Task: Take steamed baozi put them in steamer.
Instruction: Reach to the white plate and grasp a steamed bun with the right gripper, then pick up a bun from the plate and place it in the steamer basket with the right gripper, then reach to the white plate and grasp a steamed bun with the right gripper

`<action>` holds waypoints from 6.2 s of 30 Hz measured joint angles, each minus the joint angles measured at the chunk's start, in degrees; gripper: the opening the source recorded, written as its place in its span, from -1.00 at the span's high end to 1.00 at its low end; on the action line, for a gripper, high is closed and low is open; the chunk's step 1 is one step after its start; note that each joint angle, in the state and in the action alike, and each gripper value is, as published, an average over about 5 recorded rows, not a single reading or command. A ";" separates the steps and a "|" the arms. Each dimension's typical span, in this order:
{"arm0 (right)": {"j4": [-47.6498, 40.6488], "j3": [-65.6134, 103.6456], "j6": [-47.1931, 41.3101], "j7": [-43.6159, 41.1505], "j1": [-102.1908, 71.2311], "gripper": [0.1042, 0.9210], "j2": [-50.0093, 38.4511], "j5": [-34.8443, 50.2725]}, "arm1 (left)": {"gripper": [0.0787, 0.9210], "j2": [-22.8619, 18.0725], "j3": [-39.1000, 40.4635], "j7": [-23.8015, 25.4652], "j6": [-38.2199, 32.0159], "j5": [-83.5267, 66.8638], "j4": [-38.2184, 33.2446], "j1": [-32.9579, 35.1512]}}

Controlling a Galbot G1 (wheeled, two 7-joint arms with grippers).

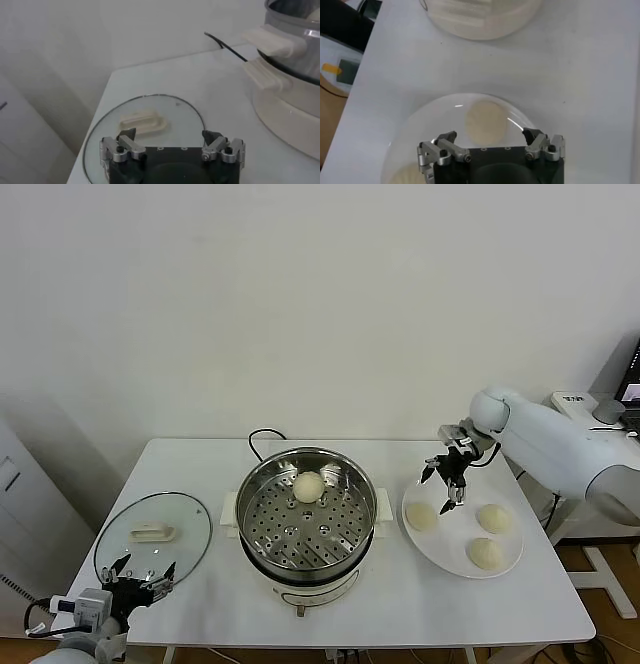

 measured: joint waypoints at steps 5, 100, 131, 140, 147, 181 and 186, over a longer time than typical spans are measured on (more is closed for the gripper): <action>-1.14 1.83 0.02 0.95 -2.07 -0.76 0.88 -1.41 | -0.77 -0.16 0.00 0.00 -0.12 0.09 0.29 0.07; 27.55 -21.86 -33.63 22.83 23.99 -0.03 17.09 43.22 | -0.77 -1.75 -0.11 -0.06 0.10 0.75 -1.50 0.65; 28.01 -20.18 -35.74 28.14 17.69 -0.75 19.36 39.66 | -0.77 -2.15 -0.39 -0.11 0.17 0.90 -1.83 0.80; 30.11 -20.72 -34.32 24.01 23.41 -0.76 14.97 38.53 | -0.77 -1.91 -0.29 -0.11 0.24 0.91 -2.21 0.79; 33.34 -23.43 -32.15 19.15 30.30 -0.76 6.89 36.07 | -0.77 -1.26 -0.38 -0.11 0.19 0.62 -2.64 0.99; 21.92 -6.97 -9.33 1.31 7.79 -0.76 -18.95 1.56 | -0.77 -1.04 -0.28 -0.23 0.91 0.62 -2.83 0.72; 19.59 -3.45 -7.50 1.00 3.02 -0.76 -18.42 -1.35 | -0.77 -0.99 -0.22 -0.22 0.91 0.63 -2.66 0.67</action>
